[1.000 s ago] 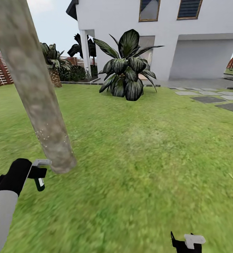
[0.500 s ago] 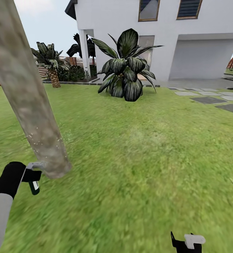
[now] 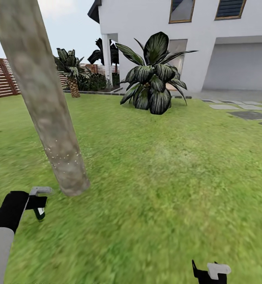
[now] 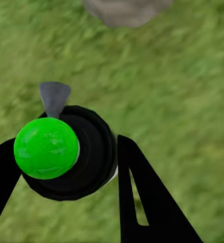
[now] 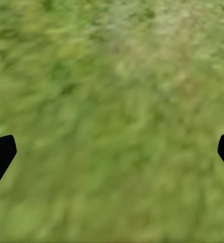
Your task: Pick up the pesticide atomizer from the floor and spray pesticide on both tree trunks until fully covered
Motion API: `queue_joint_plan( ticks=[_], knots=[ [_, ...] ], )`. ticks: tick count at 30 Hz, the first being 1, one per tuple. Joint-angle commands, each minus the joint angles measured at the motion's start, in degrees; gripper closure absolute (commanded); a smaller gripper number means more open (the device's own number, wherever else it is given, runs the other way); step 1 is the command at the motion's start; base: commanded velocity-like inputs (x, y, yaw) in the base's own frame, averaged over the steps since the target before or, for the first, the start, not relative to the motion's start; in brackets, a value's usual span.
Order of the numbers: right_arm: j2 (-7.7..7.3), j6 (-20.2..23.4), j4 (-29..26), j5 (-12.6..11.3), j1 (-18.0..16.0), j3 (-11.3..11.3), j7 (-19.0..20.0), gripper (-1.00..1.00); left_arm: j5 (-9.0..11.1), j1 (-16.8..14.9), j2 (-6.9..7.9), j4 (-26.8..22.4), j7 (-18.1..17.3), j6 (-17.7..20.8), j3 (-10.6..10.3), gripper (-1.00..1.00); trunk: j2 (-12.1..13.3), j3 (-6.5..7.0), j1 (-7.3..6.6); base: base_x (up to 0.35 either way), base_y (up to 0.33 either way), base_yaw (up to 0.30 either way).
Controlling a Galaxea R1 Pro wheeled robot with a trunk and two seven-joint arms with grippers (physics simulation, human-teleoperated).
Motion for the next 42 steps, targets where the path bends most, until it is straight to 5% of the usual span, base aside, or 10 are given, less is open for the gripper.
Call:
queue_joint_plan(
  ticks=[1, 23, 42],
  knots=[
    [0.02, -0.18, 0.07, 0.60, -0.04, -0.32, -0.19, -1.00, -0.58, -0.02, -0.22, -1.29, -0.52, 0.21, 0.36, 1.00, -0.02, -0.05, -0.01, 0.086, -0.056, 0.003],
    [-0.09, -0.18, 0.03, 0.60, -0.05, -0.33, -0.28, -1.00, -0.37, 0.64, -0.51, 3.05, 0.55, -0.36, 0.83, 1.00, -0.02, -0.05, -0.01, 0.085, -0.250, 0.152],
    [-0.07, -0.18, 0.00, 0.60, -0.05, -0.36, -0.28, -1.00, -0.29, 0.64, -0.73, 3.20, 0.57, -0.36, 0.83, 1.00, -0.02, -0.05, -0.01, 0.247, -0.169, 0.004]
  ],
)
